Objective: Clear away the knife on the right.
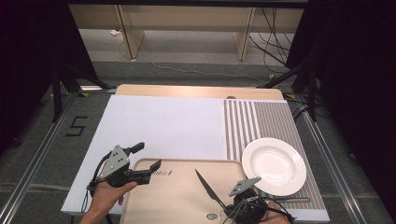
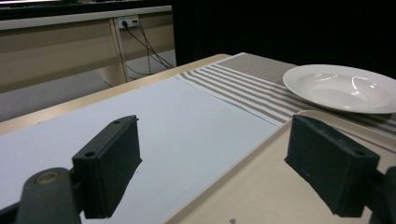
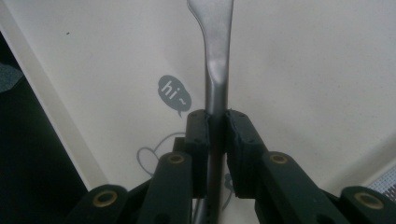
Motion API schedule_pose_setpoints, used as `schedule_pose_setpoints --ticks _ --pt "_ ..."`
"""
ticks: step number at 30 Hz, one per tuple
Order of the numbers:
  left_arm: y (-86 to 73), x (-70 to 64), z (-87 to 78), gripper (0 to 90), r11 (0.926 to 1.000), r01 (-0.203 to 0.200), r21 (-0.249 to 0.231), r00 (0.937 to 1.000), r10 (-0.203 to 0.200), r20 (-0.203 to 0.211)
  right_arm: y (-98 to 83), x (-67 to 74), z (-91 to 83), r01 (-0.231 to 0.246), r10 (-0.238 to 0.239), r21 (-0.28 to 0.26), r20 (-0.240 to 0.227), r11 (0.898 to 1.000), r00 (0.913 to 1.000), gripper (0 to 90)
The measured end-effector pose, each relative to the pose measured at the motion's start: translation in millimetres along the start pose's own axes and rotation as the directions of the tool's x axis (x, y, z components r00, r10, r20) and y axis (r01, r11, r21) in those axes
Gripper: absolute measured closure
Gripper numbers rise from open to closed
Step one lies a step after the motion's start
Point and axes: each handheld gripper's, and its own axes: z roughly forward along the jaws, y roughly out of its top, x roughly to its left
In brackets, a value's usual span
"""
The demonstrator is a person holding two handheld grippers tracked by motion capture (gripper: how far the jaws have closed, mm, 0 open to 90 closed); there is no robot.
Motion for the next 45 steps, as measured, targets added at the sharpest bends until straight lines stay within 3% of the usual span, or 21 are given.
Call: schedule_pose_setpoints --ticks 6,12,21,24,27,29,32,35,36,37,39,40,45 --pt "-0.4 -0.3 0.3 16.8 1.0000 -0.002 0.005 1.0000 0.002 0.002 -0.3 -0.3 5.1 0.005 -0.005 0.025 0.001 1.000 1.0000 80.0" --pt "-0.5 -0.4 0.4 16.8 1.0000 -0.006 0.005 1.0000 0.006 0.004 -0.3 1.8 14.2 0.023 -0.028 0.082 0.060 0.996 0.9978 79.8" --pt "-0.5 -0.3 0.3 16.8 1.0000 -0.006 0.006 1.0000 0.006 0.004 0.3 5.5 19.2 0.039 -0.047 0.105 0.074 0.994 0.9961 79.1" --pt "-0.7 -0.1 0.4 16.8 1.0000 -0.002 0.006 1.0000 0.002 0.002 0.8 4.6 15.7 0.032 -0.038 0.075 0.076 0.997 0.9964 78.9" --pt "-0.7 0.2 0.3 16.8 1.0000 -0.003 0.005 1.0000 0.003 0.001 1.8 3.8 9.6 0.022 -0.023 0.016 0.069 1.000 0.9973 63.1" --pt "-0.7 0.2 0.4 16.8 1.0000 -0.003 0.005 1.0000 0.003 0.001 3.1 3.0 7.3 0.022 -0.022 -0.022 0.040 1.000 0.9990 54.0" --pt "-0.7 0.0 0.6 16.8 1.0000 -0.004 0.007 1.0000 0.004 0.001 5.3 3.7 6.5 0.025 -0.023 -0.054 0.027 0.998 0.9994 49.6" --pt "-0.9 0.0 0.9 16.8 1.0000 -0.004 0.006 1.0000 0.004 0.002 6.6 6.1 5.4 0.054 -0.050 -0.098 0.037 0.994 0.9981 54.1" --pt "-0.9 0.1 0.9 16.8 1.0000 -0.004 0.006 1.0000 0.004 0.002 7.4 8.7 4.7 0.032 -0.029 -0.096 0.031 0.995 0.9991 56.5" --pt "-1.0 0.1 1.0 16.8 1.0000 -0.005 0.007 1.0000 0.005 0.002 7.4 8.4 5.0 0.056 -0.053 -0.108 0.032 0.993 0.9981 60.3" --pt "-1.0 0.0 1.0 16.8 1.0000 -0.005 0.007 1.0000 0.005 0.002 8.2 12.4 6.8 0.055 -0.050 -0.120 0.040 0.991 0.9979 66.1" --pt "-1.0 0.0 1.1 16.8 1.0000 -0.006 0.007 1.0000 0.006 0.002 9.4 14.8 6.2 0.051 -0.048 -0.101 0.033 0.994 0.9983 68.7" --pt "-1.3 -0.2 1.5 16.8 0.9999 -0.005 0.009 1.0000 0.005 0.002 14.0 18.8 14.8 0.120 -0.115 -0.094 0.055 0.988 0.9919 80.6"
